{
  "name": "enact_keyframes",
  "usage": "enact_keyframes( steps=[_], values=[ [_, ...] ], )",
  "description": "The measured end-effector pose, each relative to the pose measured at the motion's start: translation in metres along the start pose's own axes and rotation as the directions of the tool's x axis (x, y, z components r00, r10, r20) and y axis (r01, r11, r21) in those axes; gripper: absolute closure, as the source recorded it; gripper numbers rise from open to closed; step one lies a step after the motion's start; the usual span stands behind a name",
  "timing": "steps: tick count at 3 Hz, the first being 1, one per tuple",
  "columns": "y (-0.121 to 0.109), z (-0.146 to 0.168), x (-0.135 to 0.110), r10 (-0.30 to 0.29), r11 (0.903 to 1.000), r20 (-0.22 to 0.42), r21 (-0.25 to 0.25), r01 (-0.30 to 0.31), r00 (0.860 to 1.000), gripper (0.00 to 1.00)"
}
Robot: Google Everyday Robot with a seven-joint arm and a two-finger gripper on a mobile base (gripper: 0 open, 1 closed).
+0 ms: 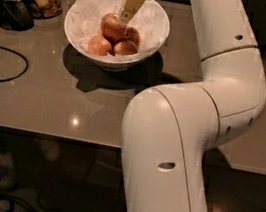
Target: Pick apple from white bowl
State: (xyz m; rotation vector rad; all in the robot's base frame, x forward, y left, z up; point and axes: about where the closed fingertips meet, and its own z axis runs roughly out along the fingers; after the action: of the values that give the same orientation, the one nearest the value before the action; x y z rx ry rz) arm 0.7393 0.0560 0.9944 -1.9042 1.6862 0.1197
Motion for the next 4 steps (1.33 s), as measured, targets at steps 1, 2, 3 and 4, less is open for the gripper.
enact_keyframes(
  steps=[1, 2, 3, 4],
  values=[
    [0.002, 0.010, 0.000, 0.016, 0.9996, 0.014, -0.022, -0.016, 1.000, 0.23],
    [0.006, 0.021, 0.004, 0.038, 0.9981, 0.020, -0.050, -0.037, 0.999, 0.28],
    [0.009, 0.028, 0.005, 0.051, 0.9964, 0.027, -0.069, -0.049, 0.998, 0.32],
    [0.011, 0.034, 0.008, 0.064, 0.9946, 0.030, -0.085, -0.061, 0.998, 0.32]
  ],
)
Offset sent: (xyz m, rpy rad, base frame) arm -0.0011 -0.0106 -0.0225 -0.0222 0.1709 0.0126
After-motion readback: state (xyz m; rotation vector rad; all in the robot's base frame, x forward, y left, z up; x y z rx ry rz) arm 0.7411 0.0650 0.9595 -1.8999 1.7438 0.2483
